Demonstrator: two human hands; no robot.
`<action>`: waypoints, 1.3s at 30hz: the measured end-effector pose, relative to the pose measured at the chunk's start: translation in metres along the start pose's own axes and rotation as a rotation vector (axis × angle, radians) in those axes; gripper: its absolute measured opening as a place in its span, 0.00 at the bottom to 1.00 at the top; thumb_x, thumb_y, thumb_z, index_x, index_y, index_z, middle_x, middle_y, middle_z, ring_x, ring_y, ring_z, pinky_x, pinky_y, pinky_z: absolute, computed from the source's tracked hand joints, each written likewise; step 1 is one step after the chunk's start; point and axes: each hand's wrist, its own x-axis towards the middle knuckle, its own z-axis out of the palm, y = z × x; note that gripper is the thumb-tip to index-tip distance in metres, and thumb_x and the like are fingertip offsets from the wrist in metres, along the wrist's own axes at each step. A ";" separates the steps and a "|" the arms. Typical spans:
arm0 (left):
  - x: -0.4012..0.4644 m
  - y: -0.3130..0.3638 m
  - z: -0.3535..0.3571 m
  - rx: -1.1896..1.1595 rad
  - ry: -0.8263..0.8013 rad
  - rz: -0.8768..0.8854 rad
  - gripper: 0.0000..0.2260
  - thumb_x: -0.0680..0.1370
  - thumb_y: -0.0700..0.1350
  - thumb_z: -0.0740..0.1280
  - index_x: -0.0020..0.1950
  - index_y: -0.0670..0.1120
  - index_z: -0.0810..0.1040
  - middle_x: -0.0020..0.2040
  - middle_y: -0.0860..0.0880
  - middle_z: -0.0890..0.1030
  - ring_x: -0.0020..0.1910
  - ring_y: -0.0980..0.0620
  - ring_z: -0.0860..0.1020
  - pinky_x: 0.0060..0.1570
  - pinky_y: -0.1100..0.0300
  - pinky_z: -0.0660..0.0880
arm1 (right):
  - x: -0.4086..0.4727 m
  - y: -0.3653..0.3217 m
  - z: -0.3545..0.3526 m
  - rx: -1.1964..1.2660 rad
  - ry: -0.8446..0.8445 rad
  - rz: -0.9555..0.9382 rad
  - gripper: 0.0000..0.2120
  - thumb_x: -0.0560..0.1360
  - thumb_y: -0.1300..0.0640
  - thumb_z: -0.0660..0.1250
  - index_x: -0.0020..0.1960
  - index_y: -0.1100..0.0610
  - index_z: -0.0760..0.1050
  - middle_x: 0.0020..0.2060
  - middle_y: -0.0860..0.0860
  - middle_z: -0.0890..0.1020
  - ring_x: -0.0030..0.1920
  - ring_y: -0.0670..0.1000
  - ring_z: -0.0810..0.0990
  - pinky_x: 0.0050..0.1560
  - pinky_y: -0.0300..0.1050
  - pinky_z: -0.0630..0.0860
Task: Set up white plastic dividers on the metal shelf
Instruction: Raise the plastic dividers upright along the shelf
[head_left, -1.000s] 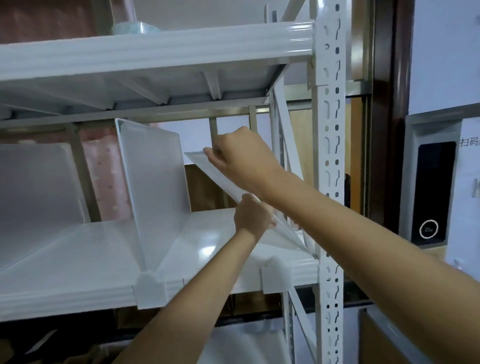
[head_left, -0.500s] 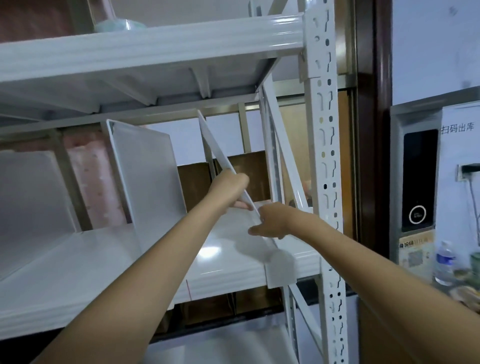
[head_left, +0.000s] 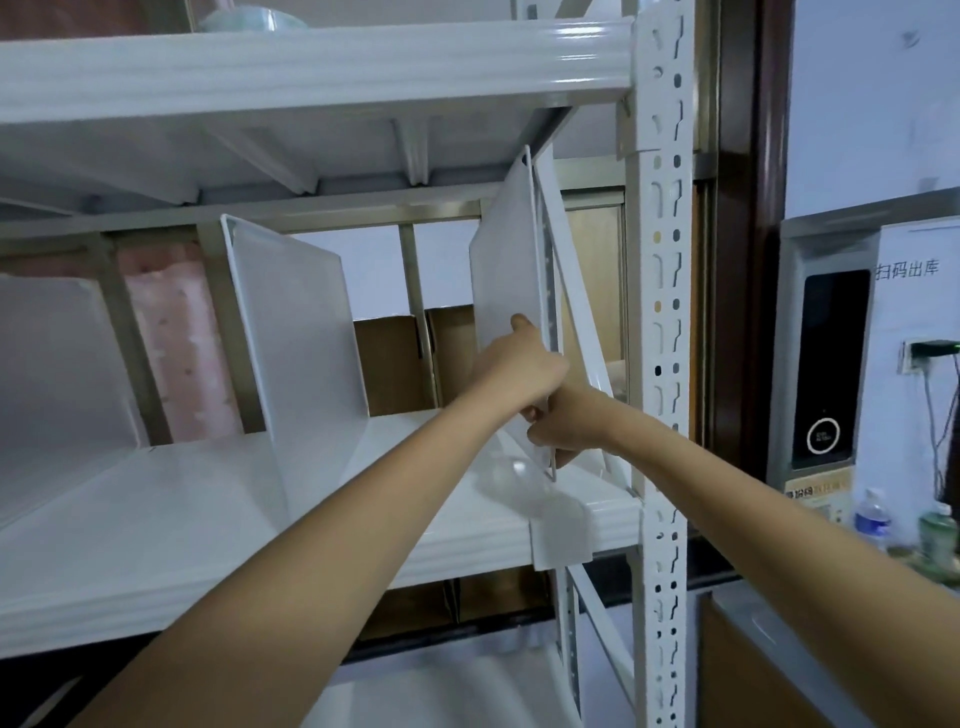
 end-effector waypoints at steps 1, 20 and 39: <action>-0.001 0.001 0.001 -0.011 -0.008 -0.001 0.32 0.77 0.40 0.57 0.78 0.45 0.46 0.49 0.46 0.72 0.43 0.41 0.83 0.51 0.50 0.81 | -0.001 0.000 0.001 0.003 0.016 0.001 0.11 0.74 0.67 0.62 0.37 0.54 0.66 0.35 0.51 0.76 0.42 0.58 0.86 0.50 0.53 0.83; 0.000 -0.010 0.018 -0.054 -0.020 0.001 0.29 0.76 0.40 0.59 0.76 0.45 0.55 0.39 0.47 0.75 0.42 0.43 0.83 0.48 0.49 0.82 | -0.019 0.004 0.012 -0.129 0.126 -0.010 0.11 0.74 0.65 0.58 0.36 0.54 0.66 0.39 0.52 0.79 0.32 0.51 0.81 0.38 0.38 0.76; 0.004 -0.003 0.022 -0.085 -0.009 -0.063 0.26 0.78 0.40 0.58 0.76 0.45 0.55 0.43 0.47 0.73 0.45 0.45 0.81 0.50 0.52 0.81 | -0.012 0.010 0.021 -0.109 0.165 -0.012 0.06 0.72 0.66 0.59 0.47 0.57 0.68 0.36 0.50 0.75 0.33 0.50 0.75 0.34 0.38 0.71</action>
